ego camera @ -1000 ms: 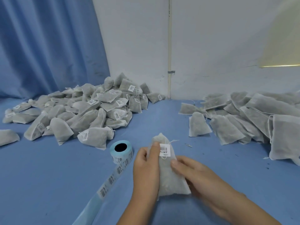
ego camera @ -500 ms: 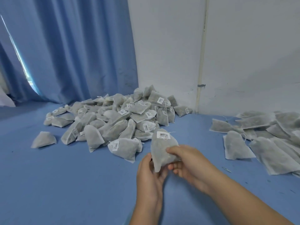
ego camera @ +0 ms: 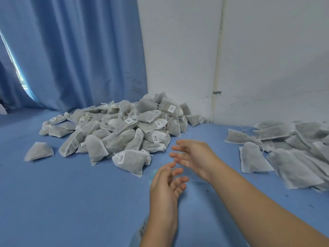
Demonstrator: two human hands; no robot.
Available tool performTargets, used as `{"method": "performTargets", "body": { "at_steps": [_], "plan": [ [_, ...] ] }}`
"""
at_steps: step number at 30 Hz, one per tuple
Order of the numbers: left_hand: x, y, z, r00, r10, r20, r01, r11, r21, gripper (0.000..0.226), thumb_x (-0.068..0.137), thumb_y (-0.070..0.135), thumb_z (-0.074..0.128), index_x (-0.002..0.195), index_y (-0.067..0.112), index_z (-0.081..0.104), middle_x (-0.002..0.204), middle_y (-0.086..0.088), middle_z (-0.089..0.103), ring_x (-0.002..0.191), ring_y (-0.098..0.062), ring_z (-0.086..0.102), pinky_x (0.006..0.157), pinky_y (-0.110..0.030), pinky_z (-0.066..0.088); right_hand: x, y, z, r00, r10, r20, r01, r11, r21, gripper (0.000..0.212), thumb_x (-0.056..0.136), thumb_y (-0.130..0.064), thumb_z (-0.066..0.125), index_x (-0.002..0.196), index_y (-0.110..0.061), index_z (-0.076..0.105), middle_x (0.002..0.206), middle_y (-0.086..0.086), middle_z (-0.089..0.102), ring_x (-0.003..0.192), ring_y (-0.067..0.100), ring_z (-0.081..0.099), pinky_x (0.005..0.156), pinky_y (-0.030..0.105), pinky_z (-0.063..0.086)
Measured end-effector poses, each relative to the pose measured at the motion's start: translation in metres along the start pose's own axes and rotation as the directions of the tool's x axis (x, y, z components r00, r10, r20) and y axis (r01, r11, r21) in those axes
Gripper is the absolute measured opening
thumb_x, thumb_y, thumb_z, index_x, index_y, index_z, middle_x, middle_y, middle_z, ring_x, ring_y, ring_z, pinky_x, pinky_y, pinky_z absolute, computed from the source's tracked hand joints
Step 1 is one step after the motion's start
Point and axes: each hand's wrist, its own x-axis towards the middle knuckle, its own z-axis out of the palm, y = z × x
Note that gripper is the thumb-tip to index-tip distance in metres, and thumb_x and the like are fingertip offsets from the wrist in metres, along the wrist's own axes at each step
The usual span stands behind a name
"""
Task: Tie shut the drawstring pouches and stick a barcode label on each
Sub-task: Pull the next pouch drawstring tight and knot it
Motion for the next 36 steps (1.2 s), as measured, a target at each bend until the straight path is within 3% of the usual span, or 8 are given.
{"method": "performTargets", "body": {
  "at_steps": [6,13,15,18,22,27,32,36],
  "plan": [
    [0.003,-0.034,0.029,0.991,-0.129,0.033,0.123,0.982,0.144,0.017,0.093,0.013,0.051,0.089,0.012,0.068,0.069,-0.003,0.064,0.051,-0.014,0.057,0.052,-0.024,0.044,-0.037,0.021,-0.083,0.976,0.008,-0.216,-0.046,0.984,-0.174,0.022,0.091,-0.003,0.043,0.096,-0.005,0.065,0.085,0.01,0.072,0.061,0.02,0.068,0.058,0.027,0.049],
    [0.023,-0.084,0.056,0.994,-0.031,0.103,-0.013,0.914,0.405,0.028,0.096,0.009,0.041,0.082,0.013,0.065,0.068,-0.004,0.059,0.046,-0.01,0.053,0.046,-0.022,0.041,-0.044,0.018,-0.15,0.899,-0.079,-0.431,-0.125,0.897,-0.425,0.019,0.088,0.001,0.043,0.083,0.004,0.062,0.072,0.011,0.061,0.051,0.02,0.055,0.049,0.025,0.042],
    [0.025,-0.095,0.052,0.989,-0.002,0.148,-0.07,0.873,0.483,0.029,0.096,0.009,0.044,0.078,0.016,0.066,0.065,0.002,0.06,0.048,-0.01,0.052,0.049,-0.022,0.043,-0.03,0.009,-0.17,0.829,-0.225,-0.511,-0.139,0.803,-0.579,0.022,0.084,-0.001,0.049,0.097,0.011,0.062,0.082,0.015,0.061,0.069,0.027,0.06,0.062,0.034,0.048],
    [0.022,-0.101,0.048,0.976,0.039,0.213,-0.157,0.803,0.575,0.028,0.094,0.013,0.049,0.074,0.022,0.066,0.058,0.013,0.062,0.049,-0.005,0.053,0.051,-0.015,0.045,-0.014,-0.008,-0.192,0.719,-0.368,-0.589,-0.187,0.714,-0.675,0.034,0.082,-0.012,0.056,0.115,-0.005,0.057,0.112,0.012,0.06,0.087,0.029,0.059,0.064,0.032,0.047],
    [0.019,-0.104,0.048,0.947,0.083,0.311,-0.288,0.649,0.704,0.024,0.093,0.018,0.052,0.075,0.028,0.063,0.072,0.012,0.064,0.065,-0.001,0.057,0.062,-0.014,0.042,0.006,-0.002,-0.207,0.693,-0.318,-0.647,-0.382,0.598,-0.704,0.061,0.083,-0.03,0.061,0.135,-0.006,0.041,0.13,0.018,0.049,0.097,0.033,0.057,0.068,0.03,0.038],
    [0.016,-0.102,0.049,0.923,0.099,0.372,-0.358,0.573,0.737,0.022,0.092,0.018,0.054,0.078,0.033,0.061,0.08,0.007,0.064,0.071,0.008,0.054,0.062,-0.005,0.038,0.01,0.022,-0.211,0.739,-0.334,-0.585,-0.402,0.478,-0.781,0.019,0.086,-0.012,0.054,0.101,-0.003,0.06,0.096,0.012,0.064,0.073,0.027,0.053,0.056,0.028,0.038],
    [0.01,-0.097,0.053,0.933,0.111,0.342,-0.337,0.604,0.722,0.021,0.092,0.015,0.056,0.086,0.035,0.059,0.096,0.005,0.063,0.077,0.012,0.054,0.066,-0.001,0.037,-0.015,0.027,-0.197,0.766,-0.368,-0.527,-0.267,0.564,-0.781,0.024,0.078,-0.009,0.058,0.101,-0.009,0.052,0.099,0.007,0.061,0.088,0.027,0.058,0.068,0.033,0.046],
    [0.001,-0.092,0.061,0.942,0.068,0.328,-0.289,0.661,0.692,0.022,0.091,0.027,0.061,0.112,0.031,0.057,0.112,0.01,0.058,0.083,0.019,0.053,0.068,0.002,0.037,-0.06,0.044,-0.171,0.813,-0.435,-0.387,-0.094,0.558,-0.825,0.028,0.078,-0.019,0.063,0.103,-0.024,0.05,0.099,-0.004,0.057,0.084,0.014,0.058,0.067,0.029,0.044]
  ]
}}
